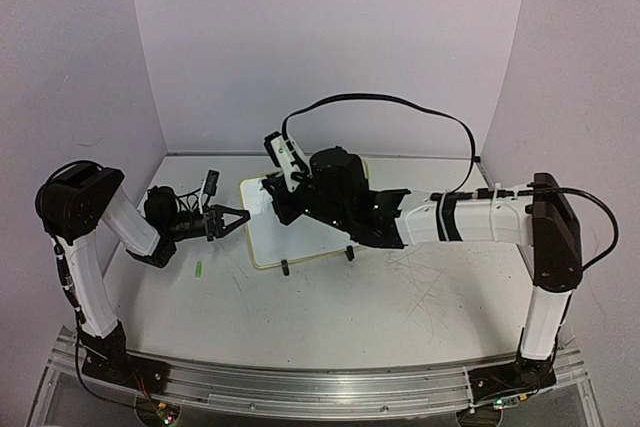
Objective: Write a sentence on the whiteboard
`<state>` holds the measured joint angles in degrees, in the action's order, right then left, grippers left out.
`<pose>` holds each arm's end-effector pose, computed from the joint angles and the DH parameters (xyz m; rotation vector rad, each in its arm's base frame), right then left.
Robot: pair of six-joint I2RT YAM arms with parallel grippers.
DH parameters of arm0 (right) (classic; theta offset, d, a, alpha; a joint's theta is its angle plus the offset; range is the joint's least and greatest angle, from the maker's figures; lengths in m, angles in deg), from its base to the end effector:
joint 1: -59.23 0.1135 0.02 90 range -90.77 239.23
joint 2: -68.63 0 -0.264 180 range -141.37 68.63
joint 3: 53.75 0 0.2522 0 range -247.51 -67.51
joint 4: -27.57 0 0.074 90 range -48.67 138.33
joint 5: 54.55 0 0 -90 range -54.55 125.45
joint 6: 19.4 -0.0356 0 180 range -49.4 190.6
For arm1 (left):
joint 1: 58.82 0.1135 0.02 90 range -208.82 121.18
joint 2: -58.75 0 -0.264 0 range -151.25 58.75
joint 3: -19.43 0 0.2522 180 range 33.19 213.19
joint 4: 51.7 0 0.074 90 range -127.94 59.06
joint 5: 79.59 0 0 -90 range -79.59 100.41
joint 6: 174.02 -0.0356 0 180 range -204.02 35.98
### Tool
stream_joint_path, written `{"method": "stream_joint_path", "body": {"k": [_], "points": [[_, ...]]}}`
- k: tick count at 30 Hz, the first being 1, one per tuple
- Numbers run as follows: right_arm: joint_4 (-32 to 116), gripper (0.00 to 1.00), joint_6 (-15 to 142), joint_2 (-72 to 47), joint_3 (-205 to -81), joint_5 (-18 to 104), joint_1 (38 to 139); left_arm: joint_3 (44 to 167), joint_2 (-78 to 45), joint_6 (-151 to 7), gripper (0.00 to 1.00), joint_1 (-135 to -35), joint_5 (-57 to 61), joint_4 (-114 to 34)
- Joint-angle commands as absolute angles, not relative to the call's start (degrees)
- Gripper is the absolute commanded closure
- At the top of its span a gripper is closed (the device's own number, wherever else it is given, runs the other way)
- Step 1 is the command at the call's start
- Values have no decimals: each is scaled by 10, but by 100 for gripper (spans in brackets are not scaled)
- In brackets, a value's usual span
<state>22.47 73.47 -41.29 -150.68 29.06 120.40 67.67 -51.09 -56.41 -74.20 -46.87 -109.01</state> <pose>0.2272 0.4046 0.2900 -0.8559 1.5292 0.6572 0.3030 -0.1144 0.1330 0.6387 1.6854 -1.3635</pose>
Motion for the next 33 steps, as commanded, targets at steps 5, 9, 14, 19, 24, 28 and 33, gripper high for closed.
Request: {"method": "stream_joint_path", "body": {"k": [5,9,14,19,24,28,33], "points": [[208,100,760,-468,-1583,288,1204,677,-505,-581,100,-740,-461,-1100],[194,100,758,-482,-1594,265,1204,674,-500,-584,100,-740,-458,-1096],[194,100,760,-504,-1613,268,1204,673,-497,-587,100,-740,-454,-1092],[195,100,767,-520,-1625,267,1204,674,-498,-586,100,-740,-454,-1090],[195,100,768,-528,-1633,258,1204,674,-496,-587,100,-740,-453,-1089],[195,100,764,-533,-1635,233,1205,674,-495,-588,100,-740,-452,-1088],[200,100,761,-539,-1641,226,1204,673,-493,-589,100,-740,-453,-1086]]}}
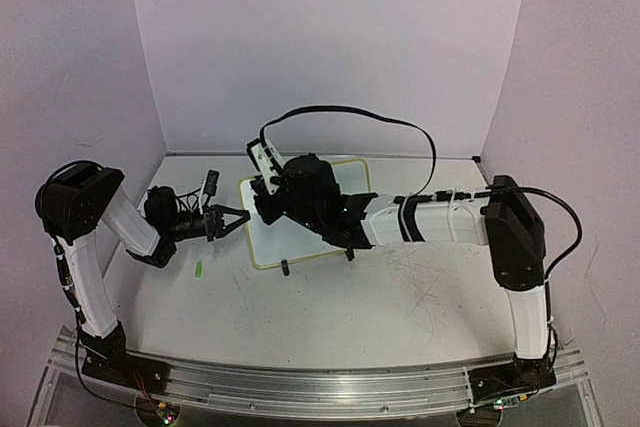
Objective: Write a sentence on the whiteboard
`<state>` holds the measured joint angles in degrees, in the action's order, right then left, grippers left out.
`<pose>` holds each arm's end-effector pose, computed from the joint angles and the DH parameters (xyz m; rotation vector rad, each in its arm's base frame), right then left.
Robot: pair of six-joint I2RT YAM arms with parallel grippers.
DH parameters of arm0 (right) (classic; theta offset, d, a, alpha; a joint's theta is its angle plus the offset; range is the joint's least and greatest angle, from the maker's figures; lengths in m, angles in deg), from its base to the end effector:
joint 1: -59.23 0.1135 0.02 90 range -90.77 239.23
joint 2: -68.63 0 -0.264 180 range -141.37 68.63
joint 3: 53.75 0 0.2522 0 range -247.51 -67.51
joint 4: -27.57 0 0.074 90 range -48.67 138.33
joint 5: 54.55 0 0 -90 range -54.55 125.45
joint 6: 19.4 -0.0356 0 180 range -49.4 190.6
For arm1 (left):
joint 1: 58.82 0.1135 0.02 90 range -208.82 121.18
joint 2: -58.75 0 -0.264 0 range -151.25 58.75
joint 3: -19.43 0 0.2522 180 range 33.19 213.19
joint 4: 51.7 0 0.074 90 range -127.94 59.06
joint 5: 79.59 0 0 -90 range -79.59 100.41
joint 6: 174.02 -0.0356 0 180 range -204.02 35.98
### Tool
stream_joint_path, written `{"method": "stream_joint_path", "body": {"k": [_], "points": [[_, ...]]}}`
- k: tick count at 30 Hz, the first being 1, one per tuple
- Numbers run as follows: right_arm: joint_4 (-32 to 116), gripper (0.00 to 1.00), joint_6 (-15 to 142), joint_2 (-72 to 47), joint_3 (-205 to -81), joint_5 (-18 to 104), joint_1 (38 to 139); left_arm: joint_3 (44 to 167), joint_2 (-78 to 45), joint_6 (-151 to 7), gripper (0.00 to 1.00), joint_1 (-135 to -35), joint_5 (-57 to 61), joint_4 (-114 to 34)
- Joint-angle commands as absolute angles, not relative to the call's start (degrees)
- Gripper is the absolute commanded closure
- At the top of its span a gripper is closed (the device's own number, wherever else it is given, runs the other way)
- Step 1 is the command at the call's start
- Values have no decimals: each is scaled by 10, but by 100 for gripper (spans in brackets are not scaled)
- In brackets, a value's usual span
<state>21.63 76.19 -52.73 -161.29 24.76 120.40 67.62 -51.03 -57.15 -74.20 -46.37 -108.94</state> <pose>0.2518 0.4438 0.2637 -0.8352 1.5243 0.5602 0.3031 -0.1143 0.1330 0.6406 1.6809 -1.3480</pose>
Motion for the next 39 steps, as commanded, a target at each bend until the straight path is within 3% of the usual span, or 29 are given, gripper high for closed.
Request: {"method": "stream_joint_path", "body": {"k": [1,39], "points": [[200,100,762,-538,-1640,221,1204,673,-492,-589,100,-740,-453,-1086],[202,100,759,-565,-1662,177,1203,676,-489,-588,100,-740,-458,-1079]]}}
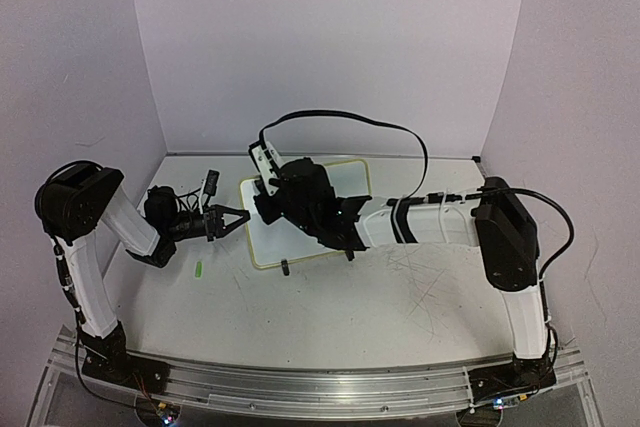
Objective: Write a sentence on the whiteboard
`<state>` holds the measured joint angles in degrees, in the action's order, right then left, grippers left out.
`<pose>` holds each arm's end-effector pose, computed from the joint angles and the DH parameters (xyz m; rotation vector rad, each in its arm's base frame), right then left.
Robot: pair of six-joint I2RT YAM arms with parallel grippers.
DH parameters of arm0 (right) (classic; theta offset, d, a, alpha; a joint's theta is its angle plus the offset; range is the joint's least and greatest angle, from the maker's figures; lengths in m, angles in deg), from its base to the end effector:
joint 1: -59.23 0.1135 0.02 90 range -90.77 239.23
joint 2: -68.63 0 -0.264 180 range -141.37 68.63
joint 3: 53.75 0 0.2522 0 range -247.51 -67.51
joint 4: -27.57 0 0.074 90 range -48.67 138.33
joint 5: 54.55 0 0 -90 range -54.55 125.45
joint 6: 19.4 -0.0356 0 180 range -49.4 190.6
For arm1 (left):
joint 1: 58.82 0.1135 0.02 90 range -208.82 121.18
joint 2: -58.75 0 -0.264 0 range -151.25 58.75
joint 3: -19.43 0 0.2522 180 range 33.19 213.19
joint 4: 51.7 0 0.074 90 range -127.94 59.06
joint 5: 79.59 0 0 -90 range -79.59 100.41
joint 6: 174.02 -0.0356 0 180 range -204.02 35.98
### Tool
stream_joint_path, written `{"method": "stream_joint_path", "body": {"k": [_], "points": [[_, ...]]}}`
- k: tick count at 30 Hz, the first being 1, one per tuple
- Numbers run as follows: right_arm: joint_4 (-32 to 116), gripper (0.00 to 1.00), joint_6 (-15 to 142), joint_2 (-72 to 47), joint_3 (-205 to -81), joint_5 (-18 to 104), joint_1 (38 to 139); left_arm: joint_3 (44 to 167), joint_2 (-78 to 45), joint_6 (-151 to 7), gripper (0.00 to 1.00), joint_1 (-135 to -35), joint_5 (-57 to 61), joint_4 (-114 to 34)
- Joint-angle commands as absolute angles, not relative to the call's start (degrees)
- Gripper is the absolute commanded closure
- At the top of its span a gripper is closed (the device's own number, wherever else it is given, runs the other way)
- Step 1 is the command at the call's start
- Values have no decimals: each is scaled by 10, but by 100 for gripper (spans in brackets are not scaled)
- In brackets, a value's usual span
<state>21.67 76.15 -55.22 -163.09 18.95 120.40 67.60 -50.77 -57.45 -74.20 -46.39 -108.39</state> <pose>0.2587 0.4490 0.2534 -0.7686 1.5584 0.4707 0.3029 -0.1142 0.1334 0.6427 1.6833 -1.3463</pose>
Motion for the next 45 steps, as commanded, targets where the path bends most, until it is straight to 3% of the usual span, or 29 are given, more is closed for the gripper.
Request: {"method": "stream_joint_path", "body": {"k": [1,45], "points": [[202,100,759,-566,-1663,176,1203,677,-489,-588,100,-740,-458,-1079],[240,100,735,-577,-1658,206,1202,676,-485,-592,100,-742,-458,-1074]]}}
